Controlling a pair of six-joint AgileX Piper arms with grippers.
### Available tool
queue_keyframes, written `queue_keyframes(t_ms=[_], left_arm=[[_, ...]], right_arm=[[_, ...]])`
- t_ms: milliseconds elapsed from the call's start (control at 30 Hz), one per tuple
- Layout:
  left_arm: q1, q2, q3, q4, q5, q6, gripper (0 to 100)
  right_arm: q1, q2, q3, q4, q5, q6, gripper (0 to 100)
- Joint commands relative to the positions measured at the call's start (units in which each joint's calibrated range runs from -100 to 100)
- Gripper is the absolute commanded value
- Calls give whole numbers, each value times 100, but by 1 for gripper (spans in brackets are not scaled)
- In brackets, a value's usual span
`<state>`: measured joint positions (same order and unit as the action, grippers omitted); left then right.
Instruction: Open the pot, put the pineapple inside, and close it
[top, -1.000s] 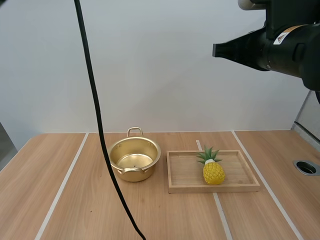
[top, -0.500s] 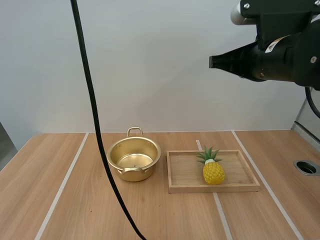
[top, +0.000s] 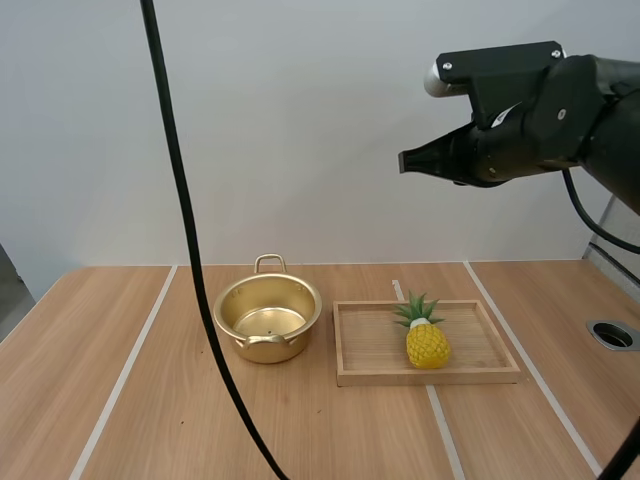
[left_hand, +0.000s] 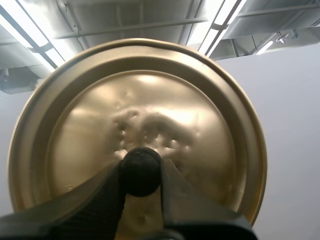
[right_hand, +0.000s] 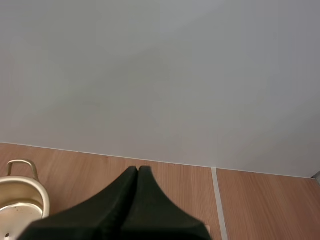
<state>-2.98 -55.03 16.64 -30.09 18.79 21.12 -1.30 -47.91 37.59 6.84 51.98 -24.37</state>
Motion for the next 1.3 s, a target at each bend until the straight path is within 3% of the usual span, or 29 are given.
queue_keyframes(t_ms=[0, 100, 133, 167, 267, 300, 500, 933, 1267], left_arm=[[-1, -27, -35, -99, -49, -51, 0], [-1, -27, -35, -99, 154, -51, 0], [-1, -27, -35, -99, 242, -51, 0], [-1, -27, -35, -99, 319, -51, 0], [-1, -27, -35, -99, 348, -193, 0], [-1, -38, -35, -99, 348, -232, 0], [-1, -37, -35, -99, 348, -266, 0], [-1, -52, -35, -99, 537, -267, 0], [-1, -52, -35, -99, 657, -376, 0]], right_arm=[[-23, 95, -19, 53, -42, -84, 0], [-23, 157, -19, 53, 21, -84, 0], [-23, 169, -19, 53, 21, -84, 4], [-23, 169, -19, 53, 21, -92, 21], [-23, 169, -19, 53, 21, -92, 95], [-23, 169, -19, -7, 77, -92, 100], [-23, 169, -19, -305, 646, -92, 100], [-23, 713, -19, 151, 1912, -186, 100], [-23, 1336, 112, 142, 2502, -355, 100]])
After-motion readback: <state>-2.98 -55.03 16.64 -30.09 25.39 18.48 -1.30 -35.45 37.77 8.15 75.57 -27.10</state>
